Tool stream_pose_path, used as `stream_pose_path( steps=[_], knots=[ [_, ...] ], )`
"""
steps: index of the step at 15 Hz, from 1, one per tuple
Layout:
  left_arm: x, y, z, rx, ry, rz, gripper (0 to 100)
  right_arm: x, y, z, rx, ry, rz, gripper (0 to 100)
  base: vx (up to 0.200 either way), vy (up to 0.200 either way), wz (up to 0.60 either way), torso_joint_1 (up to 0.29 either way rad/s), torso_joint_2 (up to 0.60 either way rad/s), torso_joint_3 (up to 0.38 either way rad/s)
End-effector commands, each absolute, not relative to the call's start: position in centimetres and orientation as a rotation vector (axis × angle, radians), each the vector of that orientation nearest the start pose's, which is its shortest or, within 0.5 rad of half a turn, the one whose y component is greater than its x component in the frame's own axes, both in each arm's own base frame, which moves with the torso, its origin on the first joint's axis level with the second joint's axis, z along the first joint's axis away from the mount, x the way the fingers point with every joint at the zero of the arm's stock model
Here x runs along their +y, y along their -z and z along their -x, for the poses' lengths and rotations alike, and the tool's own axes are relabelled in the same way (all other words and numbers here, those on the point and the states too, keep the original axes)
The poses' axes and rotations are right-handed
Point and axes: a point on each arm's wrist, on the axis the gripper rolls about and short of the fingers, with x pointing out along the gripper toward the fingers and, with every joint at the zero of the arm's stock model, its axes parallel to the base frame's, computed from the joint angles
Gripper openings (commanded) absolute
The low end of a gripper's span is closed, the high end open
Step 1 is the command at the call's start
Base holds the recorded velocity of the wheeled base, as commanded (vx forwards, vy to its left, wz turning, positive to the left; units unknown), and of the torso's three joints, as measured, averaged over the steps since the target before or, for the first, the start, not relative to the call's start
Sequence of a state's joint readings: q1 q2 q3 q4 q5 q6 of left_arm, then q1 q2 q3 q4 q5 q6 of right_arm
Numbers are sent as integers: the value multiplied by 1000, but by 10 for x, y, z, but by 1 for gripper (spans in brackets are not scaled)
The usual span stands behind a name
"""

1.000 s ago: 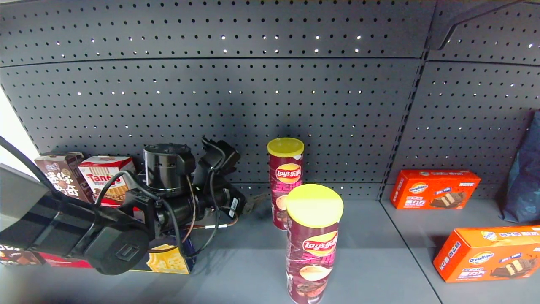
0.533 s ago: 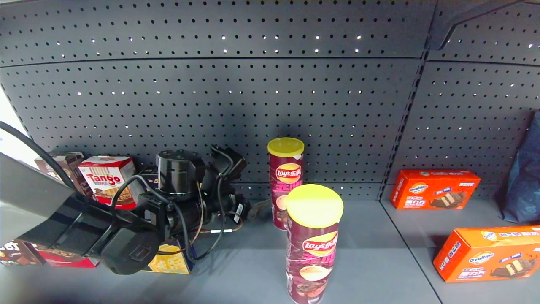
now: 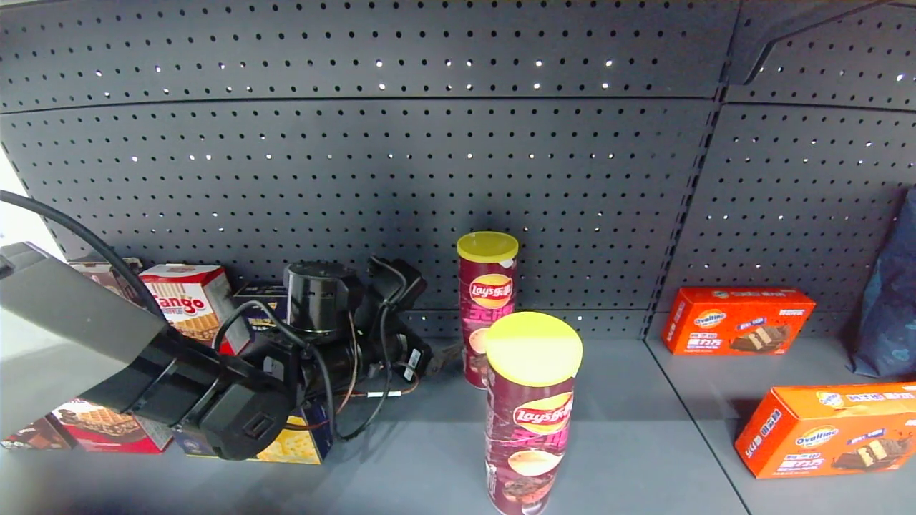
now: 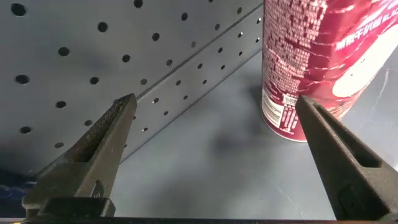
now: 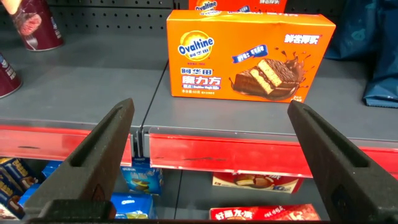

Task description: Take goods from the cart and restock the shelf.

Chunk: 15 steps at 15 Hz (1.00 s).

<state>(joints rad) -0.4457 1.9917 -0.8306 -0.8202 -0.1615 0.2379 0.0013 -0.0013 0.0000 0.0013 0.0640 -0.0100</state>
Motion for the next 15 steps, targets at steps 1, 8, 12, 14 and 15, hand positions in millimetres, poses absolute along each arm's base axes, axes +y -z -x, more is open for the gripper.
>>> stream_pose_path(
  steps=[1,8,12,14,15],
  knots=[
    [-162,-104,-323,281,649,-280,100,1,-75,23,1,-66,11,100,0,0,0,0,0,0],
    [-159,-105,-322,278,642,-279,100,1,-75,23,1,-66,11,100,0,0,0,0,0,0],
    [-153,-108,-323,273,625,-276,100,1,-75,23,1,-66,11,100,0,0,0,0,0,0],
    [-151,-108,-325,275,617,-275,100,1,-75,23,1,-66,11,100,0,0,0,0,0,0],
    [-150,-108,-325,276,610,-276,100,1,-75,23,1,-66,11,100,0,0,0,0,0,0]
  ],
)
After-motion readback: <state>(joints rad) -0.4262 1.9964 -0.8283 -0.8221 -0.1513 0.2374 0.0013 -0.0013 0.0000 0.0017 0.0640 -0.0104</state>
